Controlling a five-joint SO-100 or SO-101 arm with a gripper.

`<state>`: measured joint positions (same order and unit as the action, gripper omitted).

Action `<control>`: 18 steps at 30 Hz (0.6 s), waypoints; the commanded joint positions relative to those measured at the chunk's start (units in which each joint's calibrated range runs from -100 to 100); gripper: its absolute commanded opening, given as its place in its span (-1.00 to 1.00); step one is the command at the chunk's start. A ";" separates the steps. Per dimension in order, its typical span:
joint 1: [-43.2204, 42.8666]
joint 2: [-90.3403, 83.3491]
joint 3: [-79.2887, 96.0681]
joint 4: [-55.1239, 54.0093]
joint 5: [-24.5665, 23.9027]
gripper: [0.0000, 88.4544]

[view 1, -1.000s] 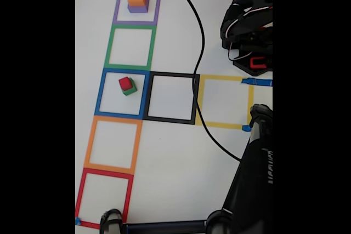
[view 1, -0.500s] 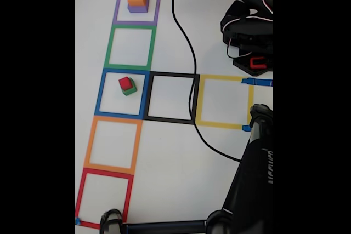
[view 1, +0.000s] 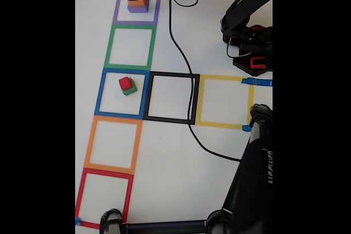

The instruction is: Tower of hanoi

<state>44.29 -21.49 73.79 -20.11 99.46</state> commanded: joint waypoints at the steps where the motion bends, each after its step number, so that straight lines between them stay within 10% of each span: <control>1: 0.19 5.86 -0.43 -10.49 0.54 0.02; 18: -2.88 30.17 -7.07 -29.68 0.54 0.00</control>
<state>41.84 7.98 69.10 -47.04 99.46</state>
